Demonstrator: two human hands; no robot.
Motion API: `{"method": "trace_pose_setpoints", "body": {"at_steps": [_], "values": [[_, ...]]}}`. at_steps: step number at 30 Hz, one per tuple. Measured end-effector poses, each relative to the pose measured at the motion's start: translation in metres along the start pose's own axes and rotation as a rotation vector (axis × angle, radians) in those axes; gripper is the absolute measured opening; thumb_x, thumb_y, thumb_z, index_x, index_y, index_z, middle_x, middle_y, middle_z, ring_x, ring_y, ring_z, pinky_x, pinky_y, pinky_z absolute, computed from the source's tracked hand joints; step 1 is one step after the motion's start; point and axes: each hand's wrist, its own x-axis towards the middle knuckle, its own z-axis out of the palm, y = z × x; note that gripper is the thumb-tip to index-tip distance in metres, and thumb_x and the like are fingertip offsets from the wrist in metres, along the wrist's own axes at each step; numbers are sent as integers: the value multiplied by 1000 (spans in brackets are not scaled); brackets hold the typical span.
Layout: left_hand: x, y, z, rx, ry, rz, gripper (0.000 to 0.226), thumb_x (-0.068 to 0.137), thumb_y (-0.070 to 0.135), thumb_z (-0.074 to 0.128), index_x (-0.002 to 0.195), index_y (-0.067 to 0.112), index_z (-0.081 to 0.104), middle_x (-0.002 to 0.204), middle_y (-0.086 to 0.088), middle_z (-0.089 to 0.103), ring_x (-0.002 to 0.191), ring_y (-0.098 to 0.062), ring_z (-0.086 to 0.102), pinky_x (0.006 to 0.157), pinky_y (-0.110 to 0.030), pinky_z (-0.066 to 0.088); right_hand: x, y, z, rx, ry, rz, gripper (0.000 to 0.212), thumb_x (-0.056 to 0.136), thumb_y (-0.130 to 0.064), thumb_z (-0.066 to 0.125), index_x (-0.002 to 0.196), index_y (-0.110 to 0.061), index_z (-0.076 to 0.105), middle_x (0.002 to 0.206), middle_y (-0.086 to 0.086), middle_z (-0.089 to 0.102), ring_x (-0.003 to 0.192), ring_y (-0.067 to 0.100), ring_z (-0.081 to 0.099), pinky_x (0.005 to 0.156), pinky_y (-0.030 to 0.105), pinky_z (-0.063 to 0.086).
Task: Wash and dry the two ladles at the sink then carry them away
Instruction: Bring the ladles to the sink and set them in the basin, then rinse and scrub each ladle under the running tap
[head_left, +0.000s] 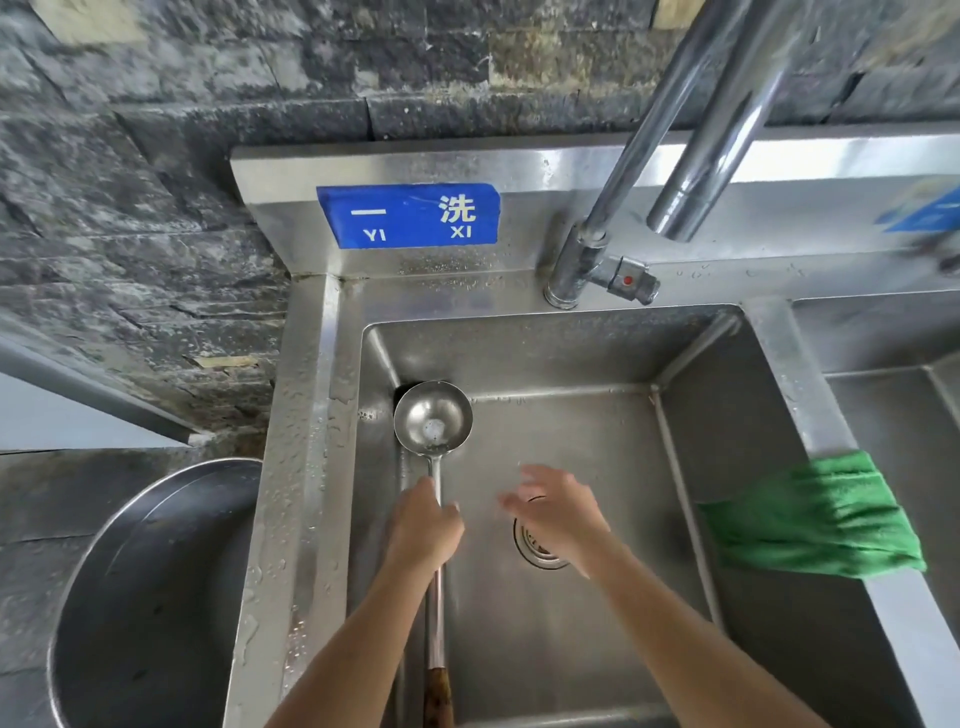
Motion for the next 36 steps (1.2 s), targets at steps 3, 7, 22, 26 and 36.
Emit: {"method": "trace_pose_setpoints", "body": {"at_steps": [3, 7, 22, 26, 36], "values": [[10, 52, -25, -99, 75, 182, 35, 92, 36, 55, 123, 20, 58, 125, -2, 65, 116, -24, 61, 98, -39, 49, 4, -36, -72, 70, 261, -93, 61, 92, -43, 71, 145, -20, 53, 140, -1, 65, 128, 20, 60, 93, 22, 41], [19, 151, -56, -306, 46, 396, 53, 96, 33, 59, 147, 26, 44, 142, 7, 55, 107, -14, 65, 85, -28, 52, 18, -76, -146, 240, 447, -200, 66, 89, -43, 72, 146, -17, 50, 148, 4, 58, 138, 22, 54, 100, 30, 43], [31, 230, -56, -592, -167, 429, 96, 72, 32, 68, 145, 62, 13, 151, 12, 44, 120, -6, 54, 106, -45, 44, 53, -100, -192, 170, 435, -348, 31, 81, -13, 64, 61, -14, 41, 60, 2, 33, 57, 19, 27, 47, 26, 21], [28, 229, -59, -566, -157, 443, 93, 76, 34, 69, 146, 61, 14, 152, 15, 42, 124, -9, 53, 105, -48, 45, 53, -96, -196, 171, 398, -386, 18, 82, -11, 63, 69, -10, 50, 69, 9, 34, 64, 19, 27, 50, 27, 19], [25, 229, -66, -570, -168, 455, 81, 96, 14, 60, 154, 46, 15, 159, 16, 29, 113, -1, 54, 103, -46, 50, 61, -89, -205, 217, 328, -450, 24, 84, -5, 62, 74, 9, 46, 70, 10, 34, 58, 17, 26, 50, 27, 18]]}}
